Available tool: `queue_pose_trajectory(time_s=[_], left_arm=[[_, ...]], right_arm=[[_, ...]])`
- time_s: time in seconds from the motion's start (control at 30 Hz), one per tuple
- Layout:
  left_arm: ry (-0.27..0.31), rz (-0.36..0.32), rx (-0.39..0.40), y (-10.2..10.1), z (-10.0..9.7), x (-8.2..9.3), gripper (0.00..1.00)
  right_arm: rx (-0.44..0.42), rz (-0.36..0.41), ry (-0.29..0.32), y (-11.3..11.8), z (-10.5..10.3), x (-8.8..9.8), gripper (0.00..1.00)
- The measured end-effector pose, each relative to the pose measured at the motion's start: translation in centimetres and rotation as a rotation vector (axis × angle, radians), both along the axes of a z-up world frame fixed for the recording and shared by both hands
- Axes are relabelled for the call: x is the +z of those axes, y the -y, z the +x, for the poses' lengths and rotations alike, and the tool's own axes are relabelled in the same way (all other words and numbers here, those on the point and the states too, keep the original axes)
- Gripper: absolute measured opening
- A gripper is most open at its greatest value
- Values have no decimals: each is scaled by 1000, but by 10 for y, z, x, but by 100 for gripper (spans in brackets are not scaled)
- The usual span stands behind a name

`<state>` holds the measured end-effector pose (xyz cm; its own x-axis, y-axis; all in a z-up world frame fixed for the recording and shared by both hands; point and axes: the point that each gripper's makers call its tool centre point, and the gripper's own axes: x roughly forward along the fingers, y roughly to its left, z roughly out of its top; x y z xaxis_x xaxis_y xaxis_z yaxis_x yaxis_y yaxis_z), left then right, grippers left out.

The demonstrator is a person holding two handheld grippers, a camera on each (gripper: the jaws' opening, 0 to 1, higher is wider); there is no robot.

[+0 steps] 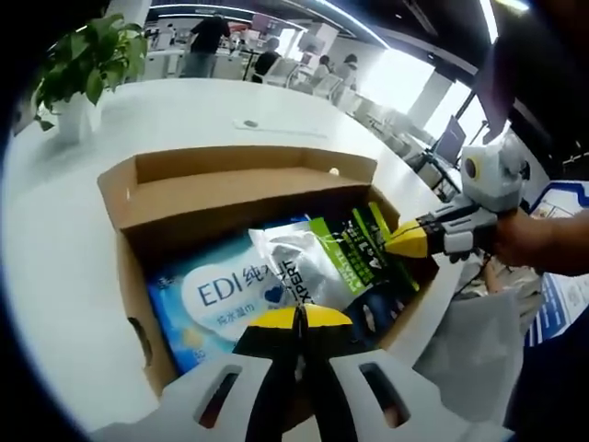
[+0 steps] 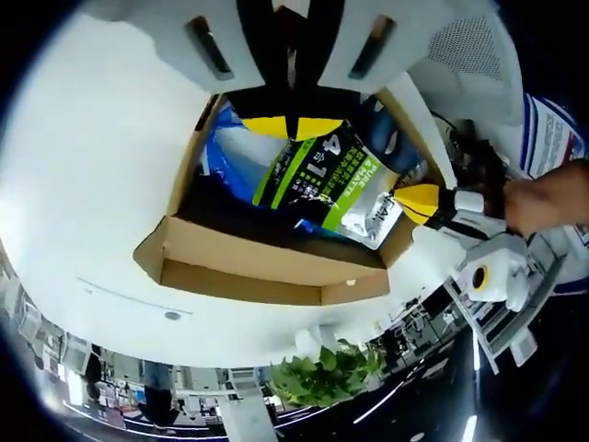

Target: Operate the shoe box by opening the lid, removing the specified soft item, and placing it in the target area until the item is outside and the box remains undamaged.

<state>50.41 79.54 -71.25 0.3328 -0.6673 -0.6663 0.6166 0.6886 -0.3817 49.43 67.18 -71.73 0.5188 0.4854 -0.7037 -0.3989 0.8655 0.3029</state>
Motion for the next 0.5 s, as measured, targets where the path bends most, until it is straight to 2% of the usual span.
queue_pose_trajectory(time_s=[0.5], left_arm=[[59,-25,-17,13,-1,40,0]], right_arm=[[-31,25,57,11,5,37,0]])
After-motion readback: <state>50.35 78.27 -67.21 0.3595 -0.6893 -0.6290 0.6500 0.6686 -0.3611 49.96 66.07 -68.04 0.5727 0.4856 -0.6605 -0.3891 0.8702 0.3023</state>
